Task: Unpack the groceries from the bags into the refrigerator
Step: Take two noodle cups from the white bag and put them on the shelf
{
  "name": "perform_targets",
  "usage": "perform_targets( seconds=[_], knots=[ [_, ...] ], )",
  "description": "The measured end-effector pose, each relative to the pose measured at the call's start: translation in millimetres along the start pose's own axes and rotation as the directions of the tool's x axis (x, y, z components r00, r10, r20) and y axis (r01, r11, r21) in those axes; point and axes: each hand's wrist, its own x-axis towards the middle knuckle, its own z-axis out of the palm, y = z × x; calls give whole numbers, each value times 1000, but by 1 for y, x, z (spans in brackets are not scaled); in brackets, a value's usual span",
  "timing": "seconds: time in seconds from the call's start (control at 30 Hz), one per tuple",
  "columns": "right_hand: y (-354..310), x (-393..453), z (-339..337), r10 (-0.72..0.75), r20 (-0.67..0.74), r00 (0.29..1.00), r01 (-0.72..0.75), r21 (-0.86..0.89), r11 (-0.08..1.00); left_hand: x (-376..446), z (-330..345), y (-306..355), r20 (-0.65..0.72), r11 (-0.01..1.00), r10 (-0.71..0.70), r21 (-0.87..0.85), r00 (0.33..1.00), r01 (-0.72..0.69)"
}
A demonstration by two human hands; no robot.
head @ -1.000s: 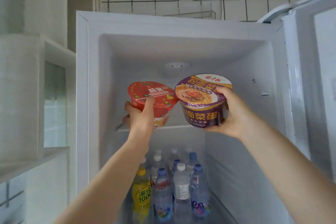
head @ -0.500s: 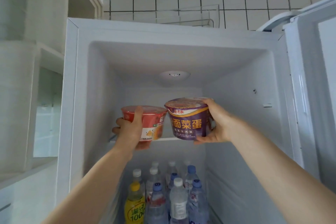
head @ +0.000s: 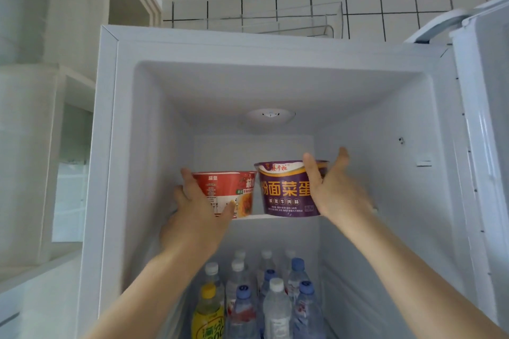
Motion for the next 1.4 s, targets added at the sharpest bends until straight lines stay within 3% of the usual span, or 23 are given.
perform_targets(
  seconds=[0.1, 0.17, 0.23, 0.33, 0.47, 0.87, 1.03, 1.4],
  knots=[
    [2, -8, 10, -162, -135, 978, 116, -296, 948, -13, -8, 11, -169, 950, 212, 268, 963, -162],
    [2, -10, 22, -269, -119, 956, 214, -346, 913, -16, -8, 18, -119, 882, 348, 378, 930, -282],
    [4, -9, 33, -340, -87, 936, 305, -278, 911, -12, -2, 22, -41, 855, 392, 386, 919, -347],
    [6, -3, 42, -352, -111, 929, 337, -130, 932, 1, 6, 25, -50, 862, 395, 365, 917, -352],
    [8, 14, 50, -380, -112, 918, 374, -70, 925, 22, 11, 33, -8, 874, 334, 376, 942, -307],
    [6, 73, 70, -352, 80, 933, 360, -128, 924, 110, 46, 23, 199, 835, 256, 447, 946, -320],
    [0, 104, 82, -442, 208, 873, 477, -170, 862, 135, 53, 19, 273, 817, 237, 463, 932, -343],
    [1, 152, 114, -479, 369, 797, 554, -130, 822, 170, 70, 1, 369, 803, 219, 457, 903, -382]
  ],
)
